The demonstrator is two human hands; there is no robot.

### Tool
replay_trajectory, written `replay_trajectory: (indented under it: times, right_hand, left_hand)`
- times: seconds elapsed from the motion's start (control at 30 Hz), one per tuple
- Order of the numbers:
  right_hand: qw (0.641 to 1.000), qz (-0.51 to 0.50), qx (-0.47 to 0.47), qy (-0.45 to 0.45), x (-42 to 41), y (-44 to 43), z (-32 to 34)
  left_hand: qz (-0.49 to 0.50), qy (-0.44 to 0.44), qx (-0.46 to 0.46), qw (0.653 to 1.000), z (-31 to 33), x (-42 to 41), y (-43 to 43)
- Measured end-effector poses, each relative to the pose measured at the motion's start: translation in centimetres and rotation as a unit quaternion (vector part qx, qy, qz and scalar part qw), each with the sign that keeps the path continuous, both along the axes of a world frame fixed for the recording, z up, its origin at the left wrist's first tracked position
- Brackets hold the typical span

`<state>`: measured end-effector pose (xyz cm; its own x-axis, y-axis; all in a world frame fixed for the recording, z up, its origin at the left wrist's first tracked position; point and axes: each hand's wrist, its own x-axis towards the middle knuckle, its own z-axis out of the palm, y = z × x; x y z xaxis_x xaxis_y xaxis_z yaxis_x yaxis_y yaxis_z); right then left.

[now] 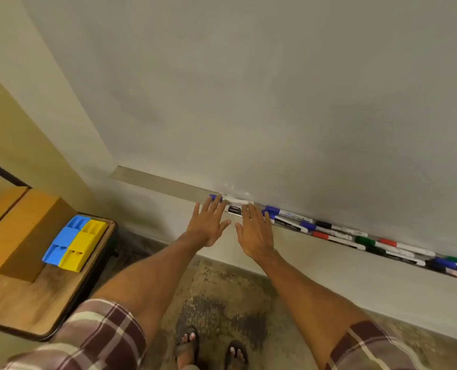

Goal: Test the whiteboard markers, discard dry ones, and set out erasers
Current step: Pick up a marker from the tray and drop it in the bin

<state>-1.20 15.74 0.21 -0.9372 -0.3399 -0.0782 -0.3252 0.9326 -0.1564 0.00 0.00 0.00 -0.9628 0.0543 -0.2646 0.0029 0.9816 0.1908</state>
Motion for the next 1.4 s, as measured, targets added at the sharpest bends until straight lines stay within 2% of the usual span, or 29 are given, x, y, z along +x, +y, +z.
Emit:
replay_trajectory:
  times: [0.23,0.5,0.7,0.93,1.07,1.23,1.4]
  right_hand:
    - [0.999,-0.039,0.003,-0.016,-1.2,-1.3,-1.1]
    - [0.997,-0.08,0.012,0.009,-1.5,-2.6,-1.2]
    - [0.994,-0.098,0.002,0.041,-1.9,-3.1,-0.4]
    - [0.995,-0.069,-0.043,0.055,-2.2,-3.9,1.0]
    - [0.997,-0.055,-0.025,0.057,-2.6,-4.4,1.6]
    - [0.994,-0.034,-0.075,0.072,-2.8,-3.9,2.3]
    - [0.993,0.023,-0.118,0.021,-2.3,-2.8,3.3]
  left_hand:
    - [-0.07,-0.012,-0.03,0.997,-2.0,-1.2,-0.4]
    - [-0.054,0.01,-0.038,0.998,-3.2,-1.3,-0.1]
    - [-0.038,0.02,0.004,0.999,-2.5,-1.4,-0.3]
    - [-0.055,0.114,0.087,0.988,-1.4,-2.6,-1.9]
    - [-0.068,0.143,0.076,0.984,-0.8,-3.6,-2.6]
    - [-0.114,0.188,0.064,0.973,0.9,-4.4,-3.3]
    - [-0.197,0.175,0.043,0.964,2.7,-5.0,-3.2]
